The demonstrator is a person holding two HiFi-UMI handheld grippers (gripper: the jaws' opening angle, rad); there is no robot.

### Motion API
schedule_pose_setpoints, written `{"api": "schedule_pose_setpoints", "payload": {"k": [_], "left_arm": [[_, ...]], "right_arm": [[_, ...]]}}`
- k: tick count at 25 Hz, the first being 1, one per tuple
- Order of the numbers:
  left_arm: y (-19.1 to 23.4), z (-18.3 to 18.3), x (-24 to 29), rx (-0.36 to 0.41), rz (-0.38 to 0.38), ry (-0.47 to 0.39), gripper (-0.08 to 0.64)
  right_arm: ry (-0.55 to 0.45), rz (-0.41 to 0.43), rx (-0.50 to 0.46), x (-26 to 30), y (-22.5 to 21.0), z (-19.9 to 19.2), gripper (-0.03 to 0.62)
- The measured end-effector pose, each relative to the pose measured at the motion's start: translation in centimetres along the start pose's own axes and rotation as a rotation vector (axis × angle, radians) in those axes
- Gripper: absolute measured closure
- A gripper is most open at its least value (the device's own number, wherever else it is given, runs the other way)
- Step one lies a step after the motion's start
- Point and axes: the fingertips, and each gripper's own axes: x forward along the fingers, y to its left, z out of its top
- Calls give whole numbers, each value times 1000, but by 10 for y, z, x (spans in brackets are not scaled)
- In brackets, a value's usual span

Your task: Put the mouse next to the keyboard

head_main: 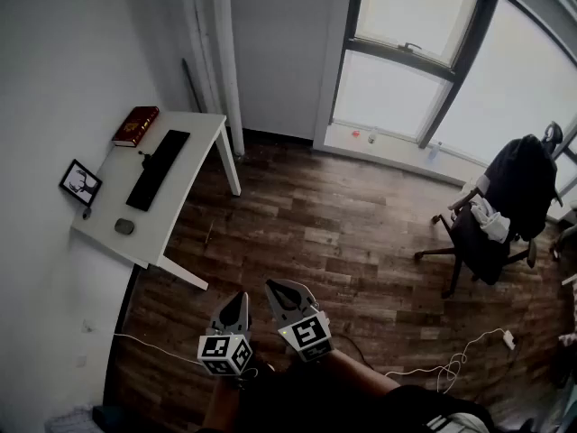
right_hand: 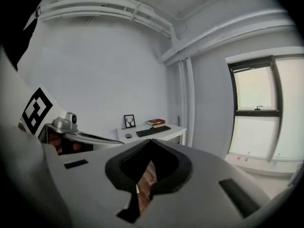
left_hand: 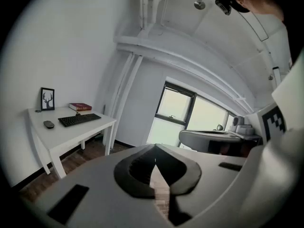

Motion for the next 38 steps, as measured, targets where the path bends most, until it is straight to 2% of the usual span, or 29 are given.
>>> {"api": "schedule_pose_setpoints", "payload": {"k": [3, 9, 12, 16, 18, 26, 29, 38], "left_arm": [[5, 1, -5, -15, 8, 3, 557], [45, 7, -20, -31, 56, -10, 557], [65, 10, -31, -47, 79, -20, 557], [101, 15, -49, -62, 117, -30, 557], [121, 18, -61, -65, 136, -35, 557], [202, 33, -103, -47, 195, -72, 557], [217, 33, -113, -63, 185, -95, 557], [248, 27, -119, -67, 157, -42, 557]], "right_arm": [[40, 29, -60, 8, 8, -3, 571], [40, 81, -59, 44, 37, 7, 571], [91, 113, -114, 60, 53, 6, 571], [69, 156, -79, 89, 87, 11, 571], [64, 173, -101, 105, 105, 12, 571], [23, 183, -68, 161, 169, 28, 571], [34, 180, -82, 172, 186, 24, 571], [69, 154, -50, 195, 209, 25, 571]]}}
